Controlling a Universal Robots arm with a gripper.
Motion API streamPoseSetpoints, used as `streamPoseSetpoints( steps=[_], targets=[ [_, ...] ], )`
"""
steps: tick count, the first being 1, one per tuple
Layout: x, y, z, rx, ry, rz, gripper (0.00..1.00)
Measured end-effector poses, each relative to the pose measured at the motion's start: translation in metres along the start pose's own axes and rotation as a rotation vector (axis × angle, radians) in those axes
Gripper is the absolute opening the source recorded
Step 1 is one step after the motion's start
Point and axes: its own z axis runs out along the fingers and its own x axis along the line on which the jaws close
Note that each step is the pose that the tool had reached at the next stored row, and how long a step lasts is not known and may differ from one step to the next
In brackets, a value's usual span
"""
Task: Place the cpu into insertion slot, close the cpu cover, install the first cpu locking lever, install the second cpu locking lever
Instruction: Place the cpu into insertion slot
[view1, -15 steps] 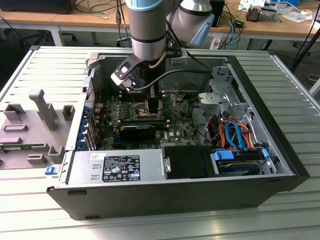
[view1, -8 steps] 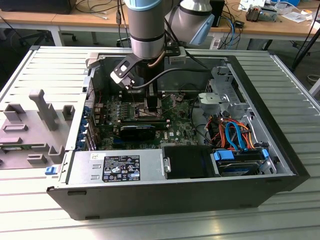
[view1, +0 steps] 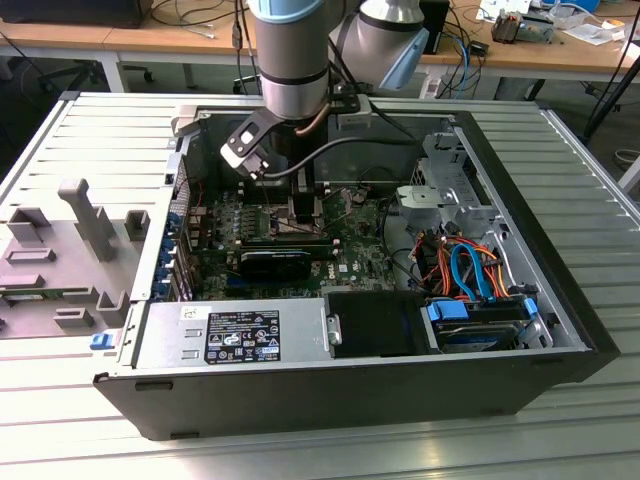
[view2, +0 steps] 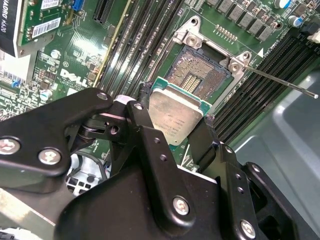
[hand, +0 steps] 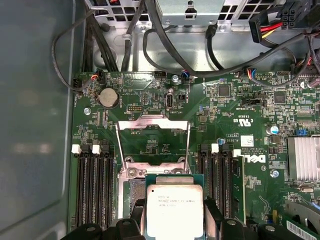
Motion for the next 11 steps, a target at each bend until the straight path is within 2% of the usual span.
streamPoseSetpoints(
  steps=[11],
  targets=[
    [0.0, -0.0012, 0.0031, 0.0, 0.0, 0.0, 0.55]
  ],
)
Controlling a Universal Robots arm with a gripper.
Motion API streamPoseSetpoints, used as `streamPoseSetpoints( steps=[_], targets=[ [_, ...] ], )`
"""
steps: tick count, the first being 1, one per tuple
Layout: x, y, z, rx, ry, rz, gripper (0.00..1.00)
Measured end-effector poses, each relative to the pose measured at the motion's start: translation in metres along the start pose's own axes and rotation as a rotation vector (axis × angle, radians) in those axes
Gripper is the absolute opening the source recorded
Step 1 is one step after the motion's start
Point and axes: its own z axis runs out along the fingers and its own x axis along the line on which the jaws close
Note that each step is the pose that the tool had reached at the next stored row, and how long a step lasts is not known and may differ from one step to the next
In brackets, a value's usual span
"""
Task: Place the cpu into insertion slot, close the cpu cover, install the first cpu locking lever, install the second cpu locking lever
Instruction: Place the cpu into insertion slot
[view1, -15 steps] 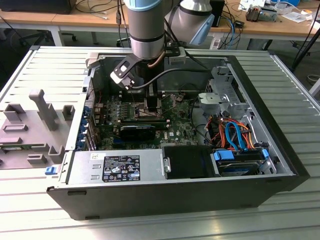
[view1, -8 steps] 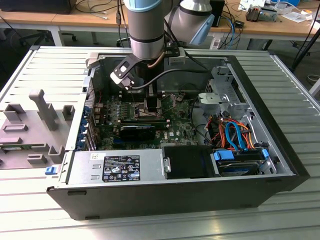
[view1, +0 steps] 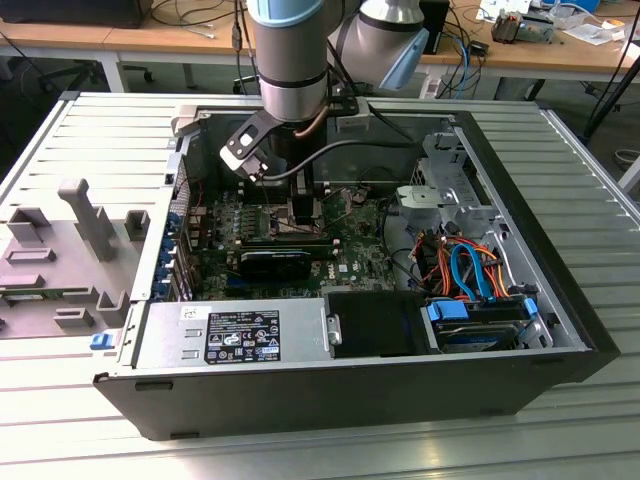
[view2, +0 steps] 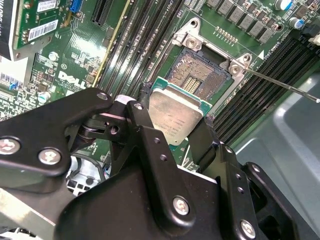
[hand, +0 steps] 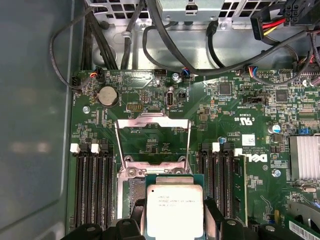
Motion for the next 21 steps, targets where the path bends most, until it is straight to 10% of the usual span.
streamPoseSetpoints(
  steps=[21],
  targets=[
    [-0.0001, -0.0008, 0.0049, 0.0, 0.0, 0.0, 0.55]
  ],
)
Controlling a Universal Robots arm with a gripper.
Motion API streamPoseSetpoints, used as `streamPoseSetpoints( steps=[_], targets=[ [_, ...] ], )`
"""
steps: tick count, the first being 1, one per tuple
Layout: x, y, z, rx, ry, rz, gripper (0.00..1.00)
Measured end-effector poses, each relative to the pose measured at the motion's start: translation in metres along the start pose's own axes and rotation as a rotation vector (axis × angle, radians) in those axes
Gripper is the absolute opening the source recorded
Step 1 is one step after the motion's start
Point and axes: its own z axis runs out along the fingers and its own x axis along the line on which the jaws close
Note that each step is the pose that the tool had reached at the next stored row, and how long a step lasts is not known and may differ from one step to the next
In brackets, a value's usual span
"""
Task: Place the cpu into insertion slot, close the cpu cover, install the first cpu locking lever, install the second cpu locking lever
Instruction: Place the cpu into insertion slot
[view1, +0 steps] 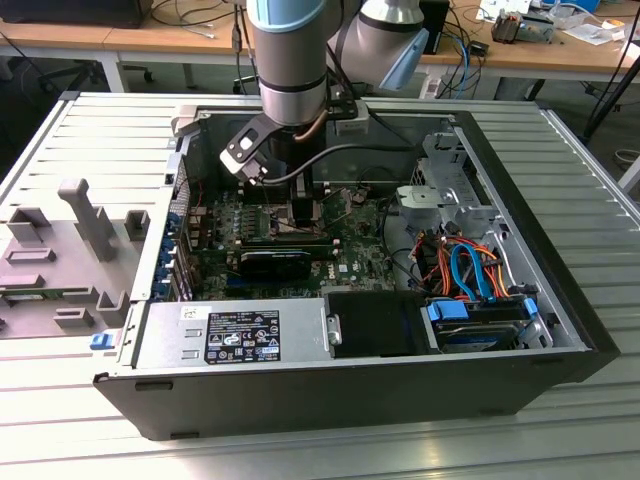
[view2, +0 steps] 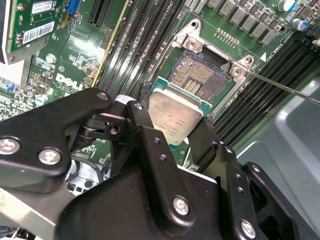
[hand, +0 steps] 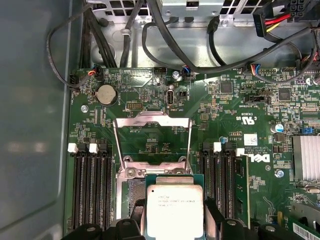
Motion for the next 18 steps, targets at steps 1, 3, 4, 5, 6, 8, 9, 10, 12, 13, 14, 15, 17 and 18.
streamPoseSetpoints(
  steps=[1, 3, 4, 5, 6, 8, 9, 10, 12, 13, 14, 15, 17, 18],
  targets=[
    [0.0, -0.0003, 0.0015, 0.0, 0.0, 0.0, 0.55],
    [0.0, -0.0009, 0.0022, 0.0, 0.0, 0.0, 0.55],
    [0.0, -0.001, 0.0023, 0.0, 0.0, 0.0, 0.55],
    [0.0, -0.0012, 0.0025, 0.0, 0.0, 0.0, 0.55],
    [0.0, -0.0014, 0.0027, 0.0, 0.0001, 0.0, 0.55],
    [0.0, -0.0017, 0.003, 0.0, 0.0001, 0.0, 0.55],
    [0.0, -0.0017, 0.0032, 0.0, 0.0001, 0.0, 0.55],
    [0.0, -0.0018, 0.0033, 0.0, 0.0001, 0.0, 0.55],
    [0.0, -0.0022, 0.0035, 0.0, 0.0, 0.0, 0.55],
    [0.0, -0.0025, 0.0036, 0.0, 0.0, 0.0, 0.55],
    [0.0001, -0.0029, 0.0037, -0.0001, 0.0002, 0.0, 0.55],
    [0.0005, -0.0029, 0.0038, -0.0002, 0.0004, 0.0, 0.55],
    [0.0016, -0.0031, 0.0038, 0.0, 0.0, 0.0, 0.55],
    [0.0024, -0.0031, 0.0039, 0.0, 0.0, 0.0, 0.55]
  ],
)
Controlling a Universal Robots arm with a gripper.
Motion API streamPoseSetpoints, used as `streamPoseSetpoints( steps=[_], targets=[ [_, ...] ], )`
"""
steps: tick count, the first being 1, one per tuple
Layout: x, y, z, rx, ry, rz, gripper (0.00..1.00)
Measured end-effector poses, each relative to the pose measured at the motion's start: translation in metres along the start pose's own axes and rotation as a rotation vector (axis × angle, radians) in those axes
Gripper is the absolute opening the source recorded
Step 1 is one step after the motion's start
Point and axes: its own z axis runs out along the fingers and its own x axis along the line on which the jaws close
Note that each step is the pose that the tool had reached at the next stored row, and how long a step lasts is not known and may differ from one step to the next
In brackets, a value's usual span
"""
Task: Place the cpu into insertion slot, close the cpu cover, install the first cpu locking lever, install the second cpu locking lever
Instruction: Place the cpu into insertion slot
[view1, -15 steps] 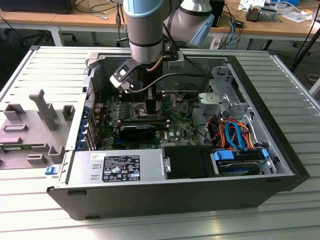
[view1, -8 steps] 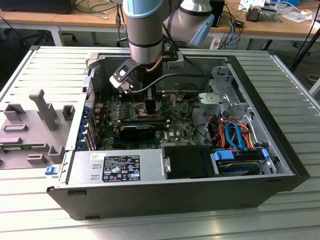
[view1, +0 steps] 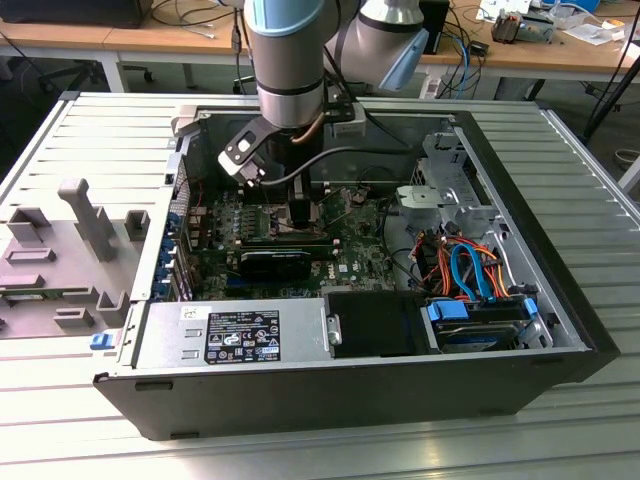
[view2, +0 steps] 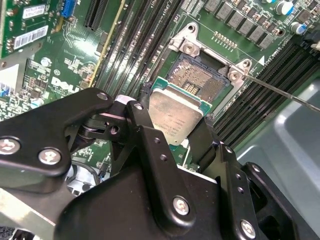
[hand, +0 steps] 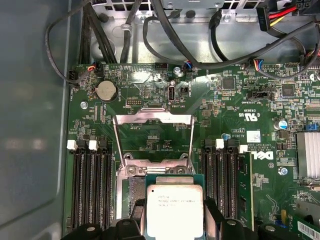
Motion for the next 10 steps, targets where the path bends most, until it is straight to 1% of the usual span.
streamPoseSetpoints(
  steps=[2, 4, 7, 10],
  targets=[
    [0.0043, 0.0, 0.0002, 0.0, -0.0004, -0.002, 0.55],
    [0.0075, 0.0, 0.0003, 0.0, -0.0024, -0.003, 0.55],
    [0.0106, 0.0, 0.0007, 0.0001, -0.0165, -0.005, 0.55],
    [0.0134, -0.0001, 0.001, 0.0003, -0.0346, -0.007, 0.55]
  ],
)
